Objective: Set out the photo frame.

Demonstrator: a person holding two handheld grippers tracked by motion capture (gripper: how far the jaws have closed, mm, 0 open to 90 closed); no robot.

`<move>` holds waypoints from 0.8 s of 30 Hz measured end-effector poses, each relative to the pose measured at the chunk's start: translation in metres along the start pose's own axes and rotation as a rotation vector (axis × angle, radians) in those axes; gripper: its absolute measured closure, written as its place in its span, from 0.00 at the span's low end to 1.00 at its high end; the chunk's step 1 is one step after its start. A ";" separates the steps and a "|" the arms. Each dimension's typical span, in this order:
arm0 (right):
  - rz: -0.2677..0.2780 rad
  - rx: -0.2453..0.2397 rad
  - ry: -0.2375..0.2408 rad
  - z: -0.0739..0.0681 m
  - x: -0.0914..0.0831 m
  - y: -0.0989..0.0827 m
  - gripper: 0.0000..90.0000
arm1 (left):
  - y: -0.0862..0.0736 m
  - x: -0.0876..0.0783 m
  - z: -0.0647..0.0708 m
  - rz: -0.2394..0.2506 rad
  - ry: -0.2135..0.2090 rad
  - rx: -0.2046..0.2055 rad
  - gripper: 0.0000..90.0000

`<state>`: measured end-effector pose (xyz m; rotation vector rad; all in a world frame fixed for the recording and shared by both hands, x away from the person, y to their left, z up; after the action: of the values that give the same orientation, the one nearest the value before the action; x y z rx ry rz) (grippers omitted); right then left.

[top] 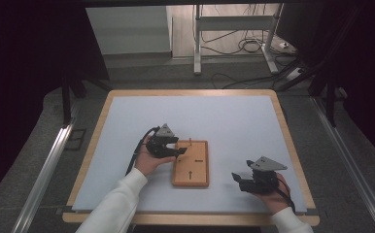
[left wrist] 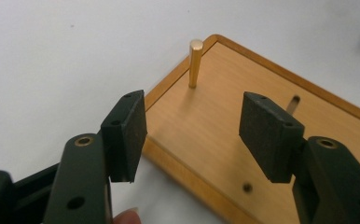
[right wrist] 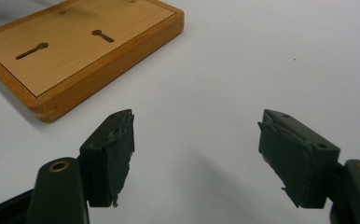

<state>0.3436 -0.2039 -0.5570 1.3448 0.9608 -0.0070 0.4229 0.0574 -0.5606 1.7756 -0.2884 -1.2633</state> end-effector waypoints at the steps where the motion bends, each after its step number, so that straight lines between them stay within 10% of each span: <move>1: -0.001 -0.002 -0.003 -0.001 0.000 0.000 0.30 | 0.001 0.004 -0.001 -0.003 -0.001 0.006 0.47; 24: 0.000 -0.010 -0.004 -0.005 0.001 0.000 0.30 | 0.018 0.040 -0.007 0.004 -0.055 0.024 0.83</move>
<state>0.3409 -0.1997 -0.5571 1.3352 0.9564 -0.0045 0.4519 0.0254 -0.5720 1.7612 -0.3395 -1.3127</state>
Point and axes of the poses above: each handheld gripper's, and its own axes: x roughly forward along the jaws, y roughly out of its top, z roughly to its right, the point moved 8 cm from there along x, roughly forward along the jaws, and after that the axes turned 10 degrees about x, right-handed, at the moved point
